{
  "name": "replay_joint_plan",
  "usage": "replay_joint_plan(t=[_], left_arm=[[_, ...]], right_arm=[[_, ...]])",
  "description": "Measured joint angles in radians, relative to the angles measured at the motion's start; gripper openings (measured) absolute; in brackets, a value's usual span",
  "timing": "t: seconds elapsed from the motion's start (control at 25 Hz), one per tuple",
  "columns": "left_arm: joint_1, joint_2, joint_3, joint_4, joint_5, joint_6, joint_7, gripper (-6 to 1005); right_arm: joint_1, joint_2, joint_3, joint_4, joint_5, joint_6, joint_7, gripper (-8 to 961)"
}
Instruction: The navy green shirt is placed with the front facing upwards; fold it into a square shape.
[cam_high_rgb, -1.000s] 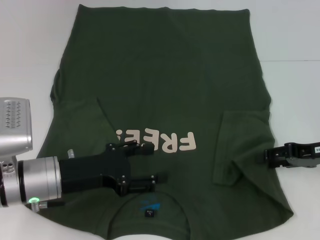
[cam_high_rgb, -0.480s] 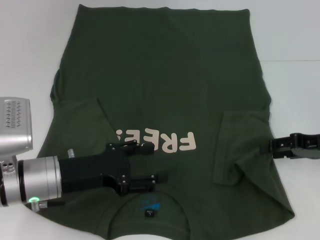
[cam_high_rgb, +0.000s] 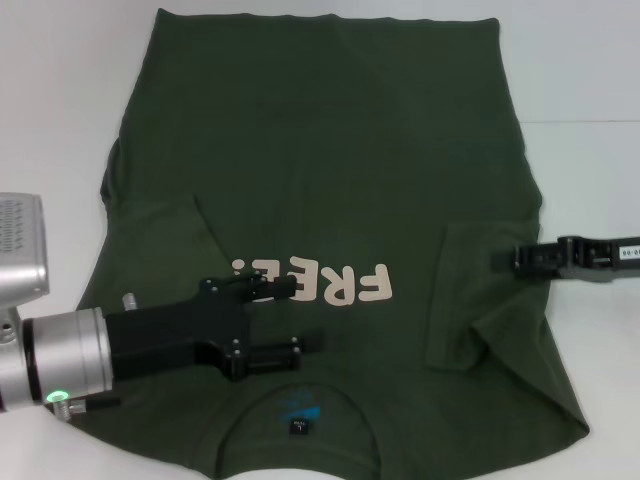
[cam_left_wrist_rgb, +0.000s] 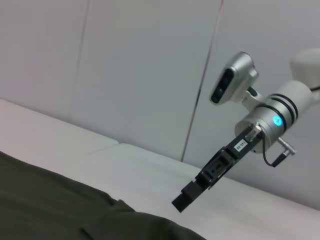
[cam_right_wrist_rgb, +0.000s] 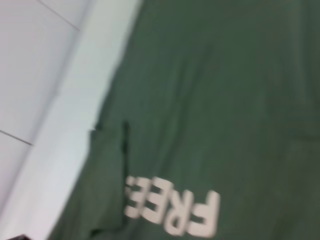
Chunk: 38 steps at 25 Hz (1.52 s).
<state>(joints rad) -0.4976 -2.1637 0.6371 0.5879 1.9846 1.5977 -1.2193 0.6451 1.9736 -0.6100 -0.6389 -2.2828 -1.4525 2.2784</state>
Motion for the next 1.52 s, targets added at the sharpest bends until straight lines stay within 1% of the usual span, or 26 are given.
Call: replay_joint_plan(t=[0.08,0.24,0.28,0.32,0.4,0.44,0.6,0.84,1.04,1.2,1.36,1.52], left_arm=[[0.005,0.001,-0.016,0.001,0.0,0.006,-0.004,801],[0.02,0.004,-0.067,0.012,0.0,0.034,-0.024,801],[0.029,0.006,-0.097,0.019,0.0,0.044,-0.05,801],[0.029,0.006,-0.097,0.019,0.0,0.044,-0.05,800],[0.04,0.01,-0.119,0.035,0.0,0.058,-0.092,800],[0.047,0.011,-0.123,0.045,0.001,0.063,-0.113,799],[0.068,0.012,-0.124,0.074,0.007,0.07,-0.158,798],[0.118,0.009,-0.121,0.14,0.02,0.071,-0.223,803],[0.158,0.015,-0.137,0.203,0.075,0.074,-0.297,806],[0.193,0.015,-0.149,0.247,0.094,0.082,-0.334,806],[0.214,0.016,-0.199,0.282,0.142,0.083,-0.402,807],[0.226,0.015,-0.246,0.296,0.184,0.084,-0.442,806]], right_arm=[[-0.013,0.011,0.001,0.003,0.067,-0.003,-0.07,611],[-0.053,0.045,0.001,0.005,0.197,-0.013,-0.226,612],[-0.063,0.055,0.001,0.005,0.221,-0.014,-0.267,613],[-0.07,0.063,0.001,0.005,0.237,-0.015,-0.298,614],[-0.08,0.073,0.0,0.012,0.251,-0.02,-0.358,616],[-0.082,0.075,0.0,0.019,0.254,-0.024,-0.382,654],[-0.078,0.077,-0.008,0.07,0.255,-0.03,-0.465,804],[-0.084,0.081,-0.015,0.091,0.255,-0.037,-0.533,940],[-0.091,0.084,-0.024,0.093,0.253,-0.095,-0.639,923],[-0.09,0.084,-0.066,0.087,0.251,-0.158,-0.707,908],[-0.084,0.073,-0.132,0.083,0.25,-0.211,-0.729,895],[-0.08,0.068,-0.181,0.076,0.249,-0.231,-0.74,880]])
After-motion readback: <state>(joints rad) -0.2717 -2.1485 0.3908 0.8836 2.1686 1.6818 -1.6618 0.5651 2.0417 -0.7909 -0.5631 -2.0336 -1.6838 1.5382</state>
